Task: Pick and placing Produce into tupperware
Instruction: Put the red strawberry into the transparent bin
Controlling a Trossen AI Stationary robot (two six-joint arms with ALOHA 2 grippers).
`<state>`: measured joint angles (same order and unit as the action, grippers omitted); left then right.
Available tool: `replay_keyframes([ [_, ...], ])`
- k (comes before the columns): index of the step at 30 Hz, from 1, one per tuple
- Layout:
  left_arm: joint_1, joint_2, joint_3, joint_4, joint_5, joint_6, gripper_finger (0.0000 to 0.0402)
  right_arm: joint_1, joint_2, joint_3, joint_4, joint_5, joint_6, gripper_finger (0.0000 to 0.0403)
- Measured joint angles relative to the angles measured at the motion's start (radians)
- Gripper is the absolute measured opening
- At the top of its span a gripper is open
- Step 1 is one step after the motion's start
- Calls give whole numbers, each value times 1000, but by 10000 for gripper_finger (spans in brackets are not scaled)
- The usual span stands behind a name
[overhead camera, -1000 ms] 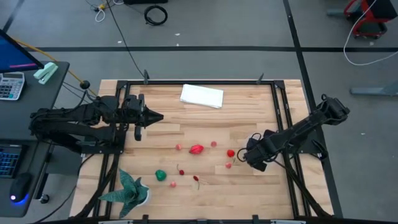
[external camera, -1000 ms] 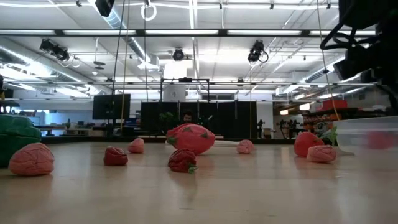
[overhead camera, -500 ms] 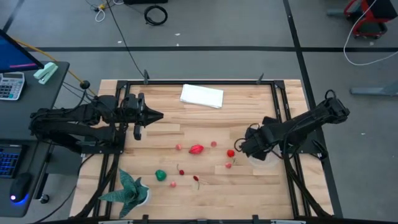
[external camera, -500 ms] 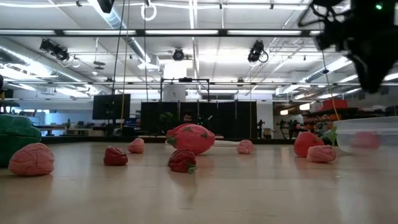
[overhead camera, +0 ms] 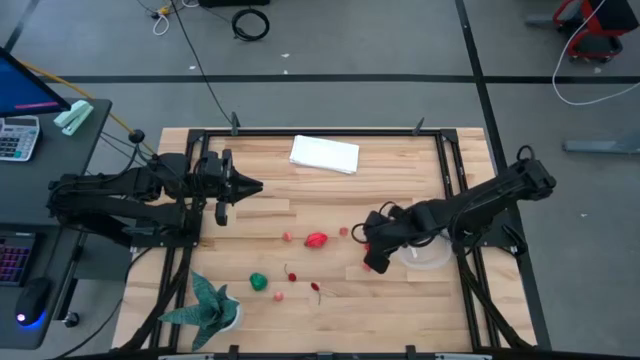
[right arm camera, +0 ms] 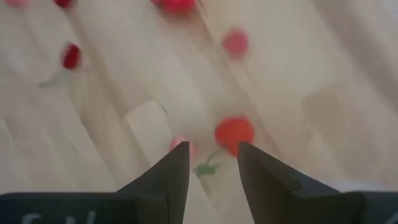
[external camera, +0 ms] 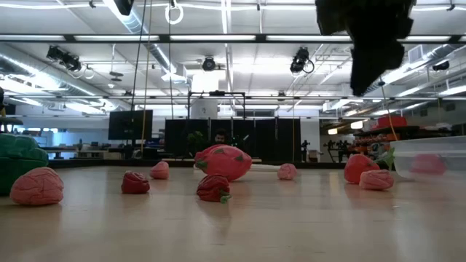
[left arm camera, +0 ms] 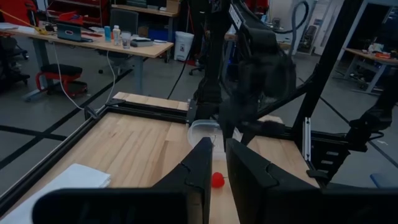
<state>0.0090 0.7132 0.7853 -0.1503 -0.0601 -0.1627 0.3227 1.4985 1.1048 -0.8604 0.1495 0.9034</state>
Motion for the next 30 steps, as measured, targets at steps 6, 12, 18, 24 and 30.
replay_keyframes([
  [6,0,0,0,-6,0,1,61,1,129,-1,21,-90,87,145],
  [12,0,0,0,-10,0,2,59,1,210,-1,20,-129,83,145],
  [18,0,0,0,-13,0,2,57,1,246,-1,24,-117,88,145],
  [24,0,0,0,-22,0,2,64,1,308,-1,27,-108,74,144],
  [30,0,0,0,-22,0,2,55,0,315,-1,28,-48,9,110],
])
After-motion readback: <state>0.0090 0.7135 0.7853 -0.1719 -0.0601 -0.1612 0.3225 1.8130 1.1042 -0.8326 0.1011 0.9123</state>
